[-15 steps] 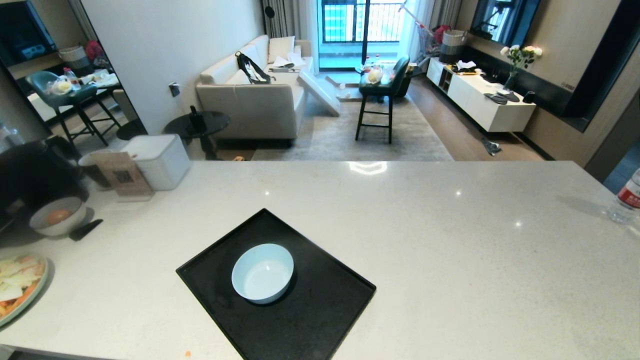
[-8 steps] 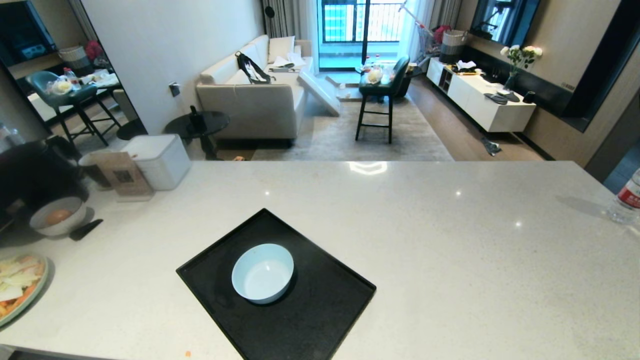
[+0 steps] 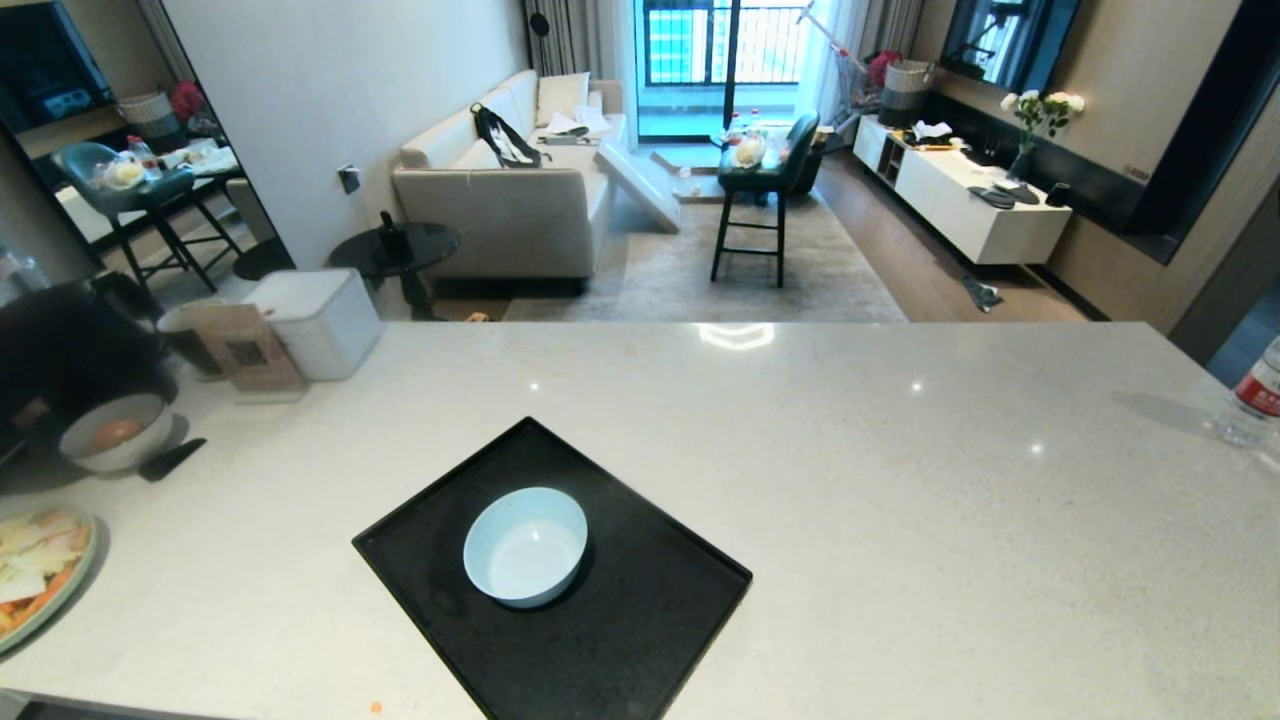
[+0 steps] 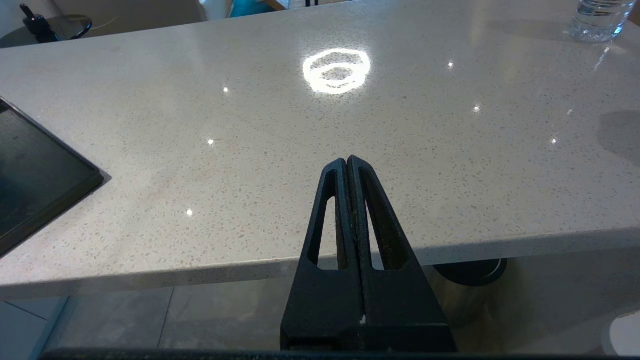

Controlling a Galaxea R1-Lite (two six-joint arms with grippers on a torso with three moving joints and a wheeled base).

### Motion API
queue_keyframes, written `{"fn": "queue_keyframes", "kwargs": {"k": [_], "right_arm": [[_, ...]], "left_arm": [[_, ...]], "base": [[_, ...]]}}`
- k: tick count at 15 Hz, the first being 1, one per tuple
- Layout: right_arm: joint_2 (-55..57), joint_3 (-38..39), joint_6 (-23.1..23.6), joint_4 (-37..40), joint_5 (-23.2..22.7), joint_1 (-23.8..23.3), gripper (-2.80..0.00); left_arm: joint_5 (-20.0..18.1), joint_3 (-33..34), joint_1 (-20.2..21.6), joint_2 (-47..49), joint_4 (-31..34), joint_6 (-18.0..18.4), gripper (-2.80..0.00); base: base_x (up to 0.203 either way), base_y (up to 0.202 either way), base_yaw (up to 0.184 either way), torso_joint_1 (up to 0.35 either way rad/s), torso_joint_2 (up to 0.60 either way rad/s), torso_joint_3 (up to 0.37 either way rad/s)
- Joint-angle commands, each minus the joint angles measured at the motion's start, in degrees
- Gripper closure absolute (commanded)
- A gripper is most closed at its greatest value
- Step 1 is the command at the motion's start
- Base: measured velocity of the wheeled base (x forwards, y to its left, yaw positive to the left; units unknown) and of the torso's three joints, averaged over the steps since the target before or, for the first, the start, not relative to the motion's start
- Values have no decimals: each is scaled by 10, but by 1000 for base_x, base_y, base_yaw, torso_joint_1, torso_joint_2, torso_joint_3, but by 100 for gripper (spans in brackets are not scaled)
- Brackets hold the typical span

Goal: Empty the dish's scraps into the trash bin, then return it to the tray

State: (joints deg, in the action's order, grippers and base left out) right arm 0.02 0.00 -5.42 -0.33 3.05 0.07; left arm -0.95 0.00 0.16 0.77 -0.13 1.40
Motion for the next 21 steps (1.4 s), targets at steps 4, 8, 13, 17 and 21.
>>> {"fn": "queue_keyframes", "kwargs": {"k": [4,8,13,17,21], "right_arm": [[0,0,0,0,0,0,0],[0,0,0,0,0,0,0],[0,0,0,0,0,0,0],[0,0,0,1,0,0,0],[0,0,-1,0,0,0,0]], "left_arm": [[0,0,0,-7,0,0,0],[0,0,0,-7,0,0,0],[0,0,0,-7,0,-1,0],[0,0,0,-7,0,-1,0],[0,0,0,-7,0,-1,0]], "base": [[0,0,0,0,0,0],[0,0,0,0,0,0],[0,0,0,0,0,0],[0,0,0,0,0,0],[0,0,0,0,0,0]]}}
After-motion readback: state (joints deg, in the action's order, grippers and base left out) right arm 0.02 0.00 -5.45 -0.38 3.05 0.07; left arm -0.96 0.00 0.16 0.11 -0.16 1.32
